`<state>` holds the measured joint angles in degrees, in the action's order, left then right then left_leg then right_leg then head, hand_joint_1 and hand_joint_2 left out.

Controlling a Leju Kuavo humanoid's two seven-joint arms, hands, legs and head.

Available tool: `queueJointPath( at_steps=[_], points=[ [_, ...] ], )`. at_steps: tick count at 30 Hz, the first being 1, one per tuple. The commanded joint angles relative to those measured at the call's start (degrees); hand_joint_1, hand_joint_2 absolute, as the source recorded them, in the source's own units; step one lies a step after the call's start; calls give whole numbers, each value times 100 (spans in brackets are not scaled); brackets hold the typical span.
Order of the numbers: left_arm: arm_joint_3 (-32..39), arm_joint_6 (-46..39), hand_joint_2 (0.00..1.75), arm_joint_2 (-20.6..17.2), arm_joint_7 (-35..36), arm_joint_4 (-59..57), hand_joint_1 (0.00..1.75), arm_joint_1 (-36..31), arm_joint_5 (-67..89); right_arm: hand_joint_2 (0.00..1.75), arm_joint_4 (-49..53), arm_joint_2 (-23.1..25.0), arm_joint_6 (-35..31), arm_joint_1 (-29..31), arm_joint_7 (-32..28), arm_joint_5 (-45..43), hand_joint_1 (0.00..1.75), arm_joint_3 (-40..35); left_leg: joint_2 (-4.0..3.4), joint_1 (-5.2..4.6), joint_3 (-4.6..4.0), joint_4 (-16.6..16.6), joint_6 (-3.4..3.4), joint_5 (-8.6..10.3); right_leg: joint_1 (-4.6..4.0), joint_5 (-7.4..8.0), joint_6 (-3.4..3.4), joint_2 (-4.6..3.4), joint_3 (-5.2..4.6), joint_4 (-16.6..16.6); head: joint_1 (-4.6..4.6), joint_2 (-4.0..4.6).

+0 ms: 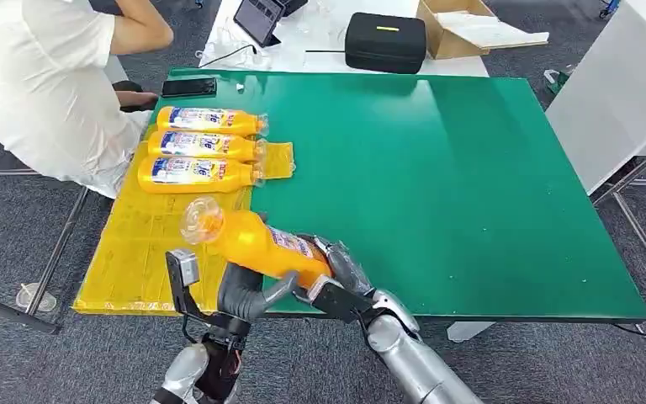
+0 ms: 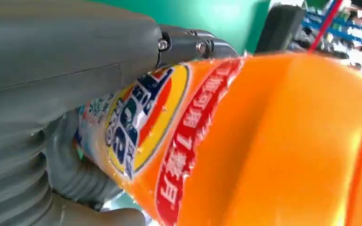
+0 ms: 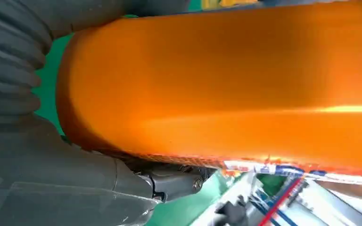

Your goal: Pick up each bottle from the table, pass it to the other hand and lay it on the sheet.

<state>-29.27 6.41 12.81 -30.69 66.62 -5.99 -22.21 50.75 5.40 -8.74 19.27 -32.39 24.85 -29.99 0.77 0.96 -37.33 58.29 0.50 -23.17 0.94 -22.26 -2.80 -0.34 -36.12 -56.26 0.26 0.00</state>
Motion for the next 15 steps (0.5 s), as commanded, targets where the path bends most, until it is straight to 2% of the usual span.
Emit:
queueJointPath(
  at_steps=[1,4,15],
  points=[
    [-264,219,175,-266,-43,99,0,-50,81,175,-842,30,-56,335,14,-27,175,-171,-15,-3,40,-3,4,-15,-1,-12,12,-5,37,3,-2,0],
    [-266,256,175,-207,-9,-49,0,-103,141,175,-892,29,-123,381,33,64,175,-150,-7,-1,17,-4,2,-6,1,-4,8,-1,16,4,0,0],
    [-112,-70,175,30,191,-582,3,-429,-56,175,-635,139,-435,407,63,457,175,-468,-8,-3,17,-1,2,-8,-1,-6,9,-1,15,1,-2,0]
  ],
)
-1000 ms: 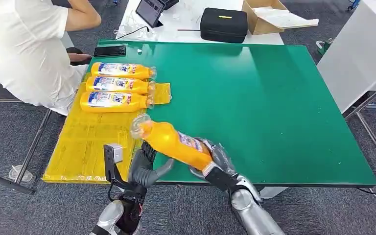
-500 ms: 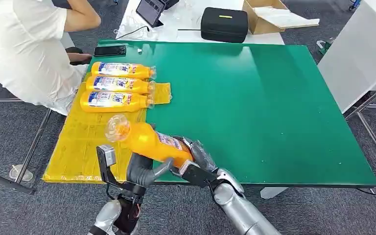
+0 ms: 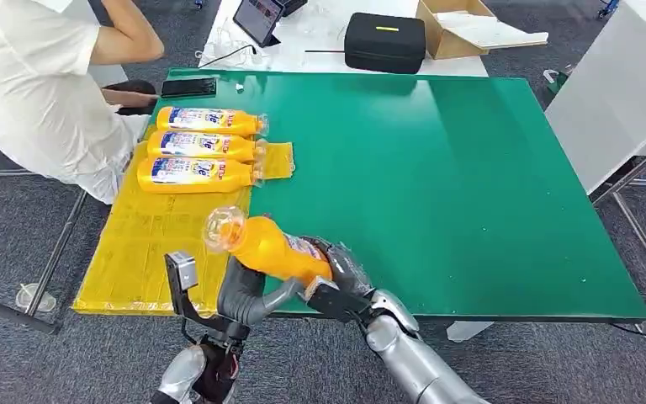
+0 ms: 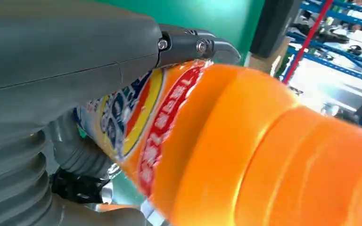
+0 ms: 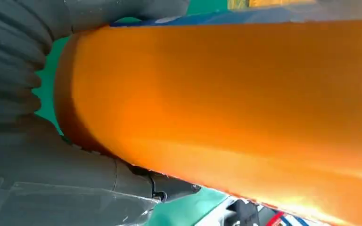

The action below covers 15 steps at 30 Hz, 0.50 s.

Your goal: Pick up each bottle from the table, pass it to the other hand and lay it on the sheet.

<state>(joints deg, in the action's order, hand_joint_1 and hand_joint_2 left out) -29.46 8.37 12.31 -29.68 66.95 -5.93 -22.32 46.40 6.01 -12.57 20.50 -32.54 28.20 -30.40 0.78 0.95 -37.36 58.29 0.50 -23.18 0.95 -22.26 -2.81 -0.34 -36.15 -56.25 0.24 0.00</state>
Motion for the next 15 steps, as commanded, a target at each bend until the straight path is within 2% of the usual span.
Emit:
queueJointPath(
  at_steps=[1,2,3,4,8,9,15],
  points=[
    [-90,-274,175,88,93,-621,3,-452,-49,175,-182,88,-52,286,81,122,175,-434,-10,-1,32,1,3,-13,-3,-12,13,0,29,-3,0,0],
    [-65,-341,175,109,124,-673,33,-474,-72,175,-143,88,-50,277,94,124,175,-455,-9,0,24,0,2,-10,-3,-8,11,-1,23,-1,0,-2],
    [-59,-508,175,128,95,-701,164,-511,-27,175,-105,66,-174,282,144,238,175,-521,-11,0,31,1,3,-13,-4,-11,12,-1,29,-2,0,0],
    [-58,-508,175,136,96,-697,175,-535,-27,175,-101,76,-171,284,144,237,175,-528,-11,-1,28,2,3,-11,-3,-10,11,-2,25,-3,0,0],
    [-57,-509,175,135,96,-698,175,-541,-27,175,-104,65,-167,281,143,237,175,-528,-1,-1,12,-2,2,-3,1,-4,6,4,12,1,-2,0],
    [-57,-509,175,135,96,-698,175,-541,-27,175,-104,65,-167,281,143,237,175,-528,-9,1,34,1,3,-13,-3,-12,13,1,32,-1,0,0],
    [-46,-561,175,138,66,-721,175,-554,-55,175,-77,30,-234,262,150,272,175,-561,-11,0,41,2,3,-17,-3,-15,16,1,39,-3,0,0]
  ],
)
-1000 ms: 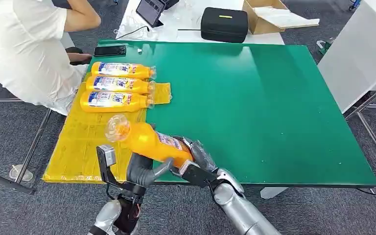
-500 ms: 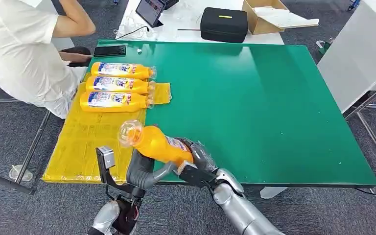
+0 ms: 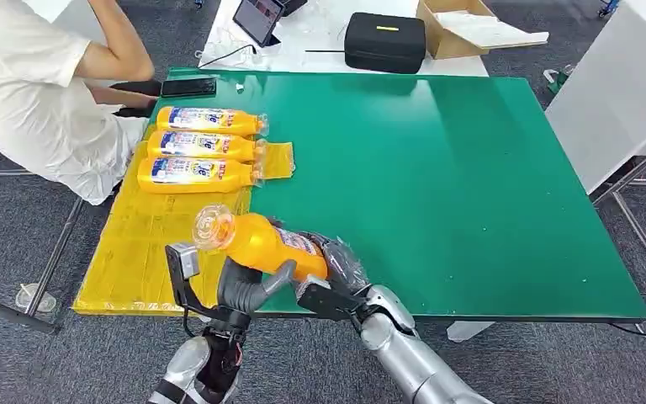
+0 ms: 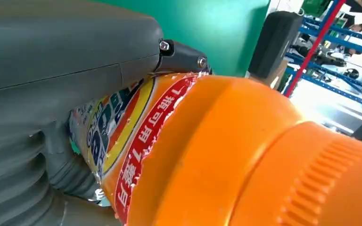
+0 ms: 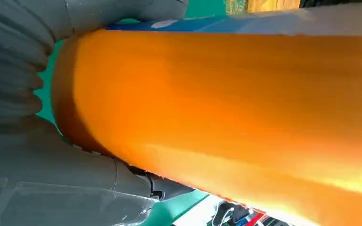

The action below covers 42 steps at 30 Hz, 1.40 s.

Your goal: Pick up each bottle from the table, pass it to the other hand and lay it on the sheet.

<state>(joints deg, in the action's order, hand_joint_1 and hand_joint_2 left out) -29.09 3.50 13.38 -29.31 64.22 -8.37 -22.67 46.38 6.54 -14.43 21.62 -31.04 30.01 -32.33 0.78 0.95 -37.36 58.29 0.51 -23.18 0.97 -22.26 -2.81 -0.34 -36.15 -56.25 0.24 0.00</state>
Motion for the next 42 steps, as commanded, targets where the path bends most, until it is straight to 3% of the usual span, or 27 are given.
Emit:
queueJointPath(
  at_steps=[1,5,6,7,8,9,14,17,18,19,22,26,28,29,30,32,36,39,42],
  points=[
    [-76,-98,175,20,-5,-407,175,-314,-41,175,-45,-39,14,98,-7,-23,175,-336,-5,0,22,0,2,-8,-3,-8,10,3,22,0,0,0],
    [18,-186,175,-17,-131,-252,175,-262,-75,175,-36,-108,93,-56,-93,-218,173,-254,-1,0,25,-3,2,-8,-4,-9,10,7,24,2,2,0],
    [43,-190,175,-22,-162,-202,175,-240,-90,175,-35,-115,129,-83,-131,-258,157,-246,2,0,17,-4,2,-4,-3,-6,7,8,17,3,2,0],
    [84,-196,175,-42,-198,-100,175,-212,-108,175,-25,-136,262,-168,-240,-385,134,-205,1,1,29,-3,2,-9,-5,-11,10,10,29,3,2,0],
    [126,-220,175,-59,-257,-19,175,-196,-103,175,5,-170,387,-278,-356,-524,38,-139,3,1,17,-4,2,-4,-4,-6,7,9,18,4,0,0],
    [166,-307,175,-72,-331,71,175,-155,-50,175,21,-202,349,-404,-447,-583,0,-56,1,2,33,-3,3,-12,-6,-13,12,11,34,4,2,-2],
    [852,-978,175,-130,-515,952,175,233,178,175,145,-192,-336,-1147,-840,-894,0,812,6,3,21,-7,0,-6,-5,-9,9,12,22,8,-2,-2],
    [1347,-1721,175,-215,-572,1491,175,406,575,175,569,-153,-1254,-1533,-896,-997,0,1505,-2,1,29,-3,-1,-16,-5,-16,13,7,28,1,2,0],
    [1473,-1780,175,-258,-570,1597,175,447,593,0,680,-166,-1475,-1600,-896,-1044,0,1651,-4,0,42,-1,-1,-23,-6,-23,17,7,40,-2,-2,-2],
    [1679,-1917,175,-289,-525,1734,175,511,640,0,947,-162,-1994,-1716,-896,-1159,0,1933,-5,0,22,-1,-1,-16,-5,-15,13,2,21,0,0,0],
    [1982,-1957,175,-399,-442,1886,175,622,832,0,1645,-150,-2557,-2004,-896,-1407,0,2627,-19,-2,35,0,-2,-23,-4,-18,16,-9,28,-3,0,0],
    [1965,-2612,175,-580,-314,1628,175,530,1857,0,2180,-14,-2557,-2247,-896,-1272,0,3251,-5,-4,25,-2,-1,-17,0,-18,15,3,22,-3,0,0],
    [1762,-3760,175,-907,-119,956,175,250,3842,0,2425,-64,-2557,-2348,-896,-1394,0,3307,-8,-3,33,-2,-2,-20,-1,-20,17,2,29,-3,0,0],
    [1762,-3760,175,-907,-119,956,175,250,3842,0,2425,-64,-2557,-2348,-896,-1394,0,3307,5,-5,26,-10,-3,-9,2,-15,14,12,25,2,-2,0],
    [1778,-4350,175,-1058,65,523,175,85,5028,0,2459,-110,-2557,-2339,-896,-1481,0,3182,4,-1,18,-9,-4,-7,-2,-11,13,9,18,5,-2,0],
    [1946,-4350,175,-1043,345,322,175,12,5810,0,2464,-94,-2557,-2301,-896,-1424,0,3181,-2,-5,24,-11,-4,-7,1,-10,13,3,20,4,0,0],
    [1597,-3411,175,-1428,1270,-956,175,-652,7035,0,2434,-125,-2543,-2172,-896,-1626,0,2794,0,-3,25,-11,-5,-4,-1,-7,13,5,19,5,0,0],
    [1347,-2909,175,-1533,1323,-1837,175,-1125,7471,0,2411,-151,-2550,-2073,-896,-1697,0,2507,-5,-2,50,-12,-5,-7,-5,-11,22,7,42,5,-2,0],
    [1118,-2450,175,-1571,1390,-2178,175,-1336,7702,0,2474,-200,-2500,-2069,-896,-1800,0,2356,-4,0,22,-6,-4,2,-4,-4,14,6,16,3,-2,0]
  ],
)
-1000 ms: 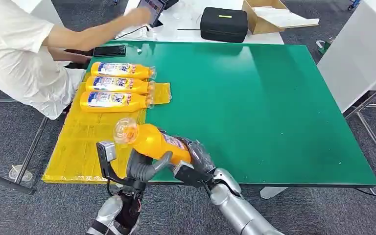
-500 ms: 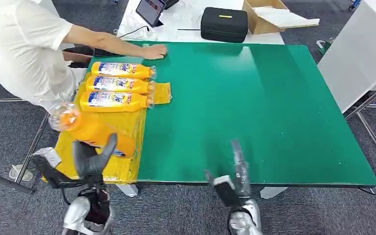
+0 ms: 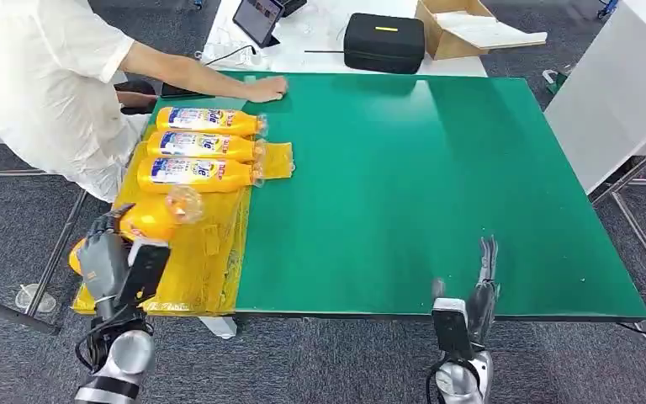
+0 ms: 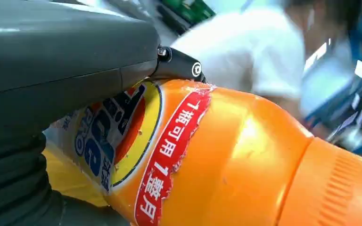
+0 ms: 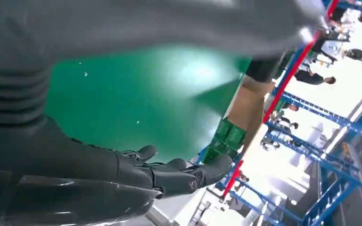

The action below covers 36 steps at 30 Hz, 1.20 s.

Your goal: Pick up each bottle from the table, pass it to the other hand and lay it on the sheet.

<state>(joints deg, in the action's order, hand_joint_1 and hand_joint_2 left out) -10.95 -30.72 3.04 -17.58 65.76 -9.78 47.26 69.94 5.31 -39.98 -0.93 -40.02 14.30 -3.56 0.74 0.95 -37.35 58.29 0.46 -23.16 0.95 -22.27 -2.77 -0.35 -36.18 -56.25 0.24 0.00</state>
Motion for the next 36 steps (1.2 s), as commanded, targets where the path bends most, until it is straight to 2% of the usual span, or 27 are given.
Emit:
queueJointPath(
  at_steps=[1,7,9,11,12,13,14,15,16,17,18,19,22,26,29,33,36],
  points=[
    [-776,1147,175,-530,192,-2396,175,-1239,742,0,110,-90,93,189,2,-274,0,-534,-2,0,22,-5,-1,-1,-3,-4,10,5,21,2,-2,0],
    [-944,1741,175,-442,57,-2469,175,-1308,616,0,33,-102,188,229,2,-380,0,-540,-15,0,18,-3,-1,-4,1,-3,6,-2,16,0,0,0],
    [-1012,1817,175,-433,34,-2498,175,-1346,626,0,14,-105,232,246,2,-398,0,-562,-13,1,42,-3,0,-14,-2,-14,13,5,41,-1,0,0],
    [-1167,1947,175,-490,-27,-2582,161,-1423,686,0,-63,-98,312,293,2,-440,0,-583,-5,0,18,-2,-2,-4,0,-4,8,2,19,0,0,0],
    [-1270,1951,175,-539,-61,-2620,141,-1469,784,0,-84,-84,349,312,2,-470,0,-590,-8,1,31,-1,-1,-8,-2,-7,12,1,31,-1,-2,0],
    [-1454,1933,175,-590,-68,-2731,99,-1552,939,0,-108,-86,341,351,2,-475,0,-626,-13,1,39,-2,-1,-11,-3,-9,15,-3,37,0,0,0],
    [-1521,2046,175,-611,-84,-2806,31,-1613,959,0,-132,-75,370,383,2,-495,0,-640,-10,-1,26,-3,-1,-5,-1,-3,11,-3,25,1,-2,0],
    [-1543,2089,175,-617,-92,-2830,17,-1635,960,0,-139,-69,377,393,2,-507,0,-640,-12,0,36,-4,-2,-7,-2,-5,14,-4,34,1,0,0],
    [-1543,2089,175,-617,-92,-2830,17,-1635,960,0,-139,-69,377,393,2,-507,0,-640,-9,1,22,-2,-2,-3,-3,-1,10,-4,23,2,-2,0],
    [-1543,2089,175,-617,-92,-2830,17,-1635,960,0,-139,-69,377,393,2,-507,0,-640,-20,2,52,-1,-1,-14,-6,-10,21,-7,50,-1,0,0],
    [-1543,2089,175,-617,-92,-2830,10,-1635,960,0,-139,-69,377,393,2,-507,0,-640,-11,1,25,-3,-2,-3,-3,-1,10,-6,25,2,-2,0],
    [-1610,2257,175,-630,-122,-2900,0,-1714,955,0,-167,-49,403,423,2,-522,0,-655,-14,0,34,-2,-1,-7,-3,-5,13,-6,32,0,0,0],
    [-1802,2815,175,-674,-225,-3046,0,-1920,894,0,-301,-15,463,498,2,-515,0,-716,-20,4,39,2,-2,-12,-7,-7,20,-2,37,-2,0,0],
    [-2078,3575,175,-984,-513,-3103,0,-2130,750,0,-455,1,472,580,2,-548,0,-823,-21,3,36,-3,-5,-6,-6,4,24,-8,33,1,-2,0],
    [-2191,3597,175,-1074,-520,-3077,0,-2155,748,0,-479,-3,448,593,2,-573,0,-866,-21,2,23,-4,-5,-1,-4,9,19,-12,20,2,0,0],
    [-2191,3597,175,-1074,-520,-3077,0,-2155,748,0,-479,-3,448,593,2,-573,0,-866,-34,2,49,-6,-3,-11,-6,2,26,-17,41,3,-2,0],
    [-2242,3311,175,-1080,-494,-2801,0,-2052,654,0,-494,-12,422,571,2,-596,0,-875,-28,1,38,-5,-4,-6,-4,4,23,-9,32,1,-2,0]
  ],
)
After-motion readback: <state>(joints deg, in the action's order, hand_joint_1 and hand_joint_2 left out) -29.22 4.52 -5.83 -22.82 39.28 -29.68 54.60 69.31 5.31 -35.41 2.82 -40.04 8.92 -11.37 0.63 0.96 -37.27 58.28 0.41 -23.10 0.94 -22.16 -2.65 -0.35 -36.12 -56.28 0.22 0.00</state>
